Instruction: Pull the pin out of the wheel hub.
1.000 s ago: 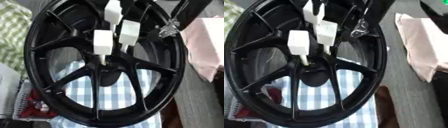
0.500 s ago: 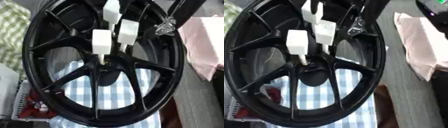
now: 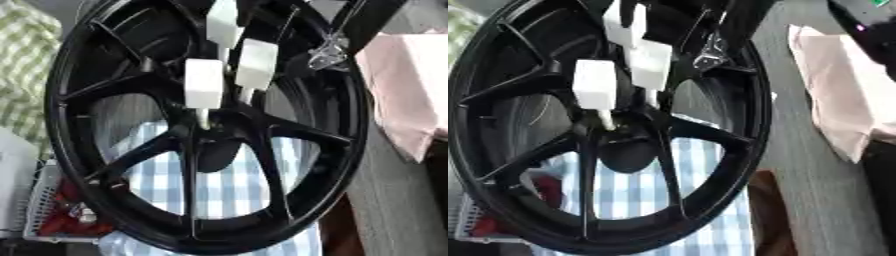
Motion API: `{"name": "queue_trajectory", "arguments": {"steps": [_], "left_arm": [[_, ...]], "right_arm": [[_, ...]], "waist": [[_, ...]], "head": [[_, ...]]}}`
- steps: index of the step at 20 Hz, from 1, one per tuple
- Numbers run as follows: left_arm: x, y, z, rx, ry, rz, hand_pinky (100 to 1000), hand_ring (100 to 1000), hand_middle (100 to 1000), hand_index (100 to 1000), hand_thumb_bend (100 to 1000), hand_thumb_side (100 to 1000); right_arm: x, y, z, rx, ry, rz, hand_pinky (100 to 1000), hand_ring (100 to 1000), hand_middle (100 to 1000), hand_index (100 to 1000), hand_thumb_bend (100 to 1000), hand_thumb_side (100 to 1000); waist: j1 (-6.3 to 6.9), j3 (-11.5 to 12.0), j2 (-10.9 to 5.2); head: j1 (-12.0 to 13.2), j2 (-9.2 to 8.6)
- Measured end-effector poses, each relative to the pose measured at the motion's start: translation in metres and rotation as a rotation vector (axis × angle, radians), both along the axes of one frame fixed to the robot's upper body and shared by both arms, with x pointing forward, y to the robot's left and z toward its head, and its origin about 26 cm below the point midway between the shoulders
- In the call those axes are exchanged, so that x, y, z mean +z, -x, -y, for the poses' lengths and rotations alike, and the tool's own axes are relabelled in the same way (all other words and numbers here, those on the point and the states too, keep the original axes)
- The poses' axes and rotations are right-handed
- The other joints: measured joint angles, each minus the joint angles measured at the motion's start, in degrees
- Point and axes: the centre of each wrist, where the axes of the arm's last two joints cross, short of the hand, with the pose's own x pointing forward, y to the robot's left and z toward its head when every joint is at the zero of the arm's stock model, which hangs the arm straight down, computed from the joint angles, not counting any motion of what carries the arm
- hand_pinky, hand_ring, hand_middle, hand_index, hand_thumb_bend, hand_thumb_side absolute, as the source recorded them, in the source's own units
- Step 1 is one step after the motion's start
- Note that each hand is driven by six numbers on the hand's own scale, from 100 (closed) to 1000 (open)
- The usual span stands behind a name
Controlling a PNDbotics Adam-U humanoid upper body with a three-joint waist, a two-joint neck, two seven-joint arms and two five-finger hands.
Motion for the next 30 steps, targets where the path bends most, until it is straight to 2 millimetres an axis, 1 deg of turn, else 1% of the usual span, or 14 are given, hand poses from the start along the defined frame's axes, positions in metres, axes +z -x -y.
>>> {"name": "queue_trajectory", "arguments": {"steps": [4, 7, 9, 13, 18, 20, 24, 30], "left_arm": [[0.000, 0.000, 0.000, 0.001, 0.000, 0.001, 660, 656, 617, 731, 515, 651], [0.000, 0.000, 0.000, 0.001, 0.001, 0.001, 660, 655, 618, 731, 515, 650], [0.000, 0.000, 0.000, 0.001, 0.001, 0.001, 660, 655, 617, 731, 515, 650], [0.001, 0.000, 0.000, 0.001, 0.001, 0.003, 660, 654, 617, 731, 515, 650], [0.001, 0.000, 0.000, 0.000, 0.001, 0.005, 661, 654, 617, 731, 515, 650], [0.001, 0.000, 0.000, 0.000, 0.001, 0.005, 661, 653, 617, 731, 515, 650], [0.001, 0.000, 0.000, 0.000, 0.001, 0.004, 661, 653, 617, 731, 515, 650], [0.001, 0.000, 0.000, 0.000, 0.002, 0.004, 662, 652, 616, 730, 514, 650]], "right_arm": [[-0.001, -0.002, 0.000, -0.001, 0.000, -0.005, 867, 616, 679, 764, 469, 320], [-0.001, -0.002, 0.000, 0.002, 0.001, -0.006, 881, 661, 694, 769, 471, 320], [-0.003, -0.002, 0.000, 0.005, 0.002, -0.009, 883, 668, 695, 770, 468, 302], [-0.008, -0.004, 0.002, 0.010, 0.003, -0.021, 885, 672, 693, 768, 459, 272], [-0.011, -0.003, 0.004, 0.019, 0.004, -0.020, 883, 661, 681, 760, 457, 266], [-0.011, -0.002, 0.005, 0.021, 0.004, -0.018, 882, 655, 675, 757, 454, 256], [-0.010, -0.001, 0.006, 0.022, -0.005, -0.011, 880, 648, 668, 753, 453, 252], [-0.013, -0.002, 0.007, 0.024, -0.003, -0.016, 881, 655, 675, 758, 456, 260]], "waist": [[0.00, 0.0, 0.00], [0.00, 0.0, 0.00], [0.00, 0.0, 0.00], [0.00, 0.4, 0.00], [0.00, 0.5, 0.00], [0.00, 0.6, 0.00], [0.00, 0.5, 0.00], [0.00, 0.7, 0.00]], "head": [[0.0, 0.01], [-0.4, 0.01], [-0.7, 0.01], [-1.2, 0.01], [-1.5, -0.02], [-1.3, -0.10], [0.1, -0.48], [0.4, -0.90]]}}
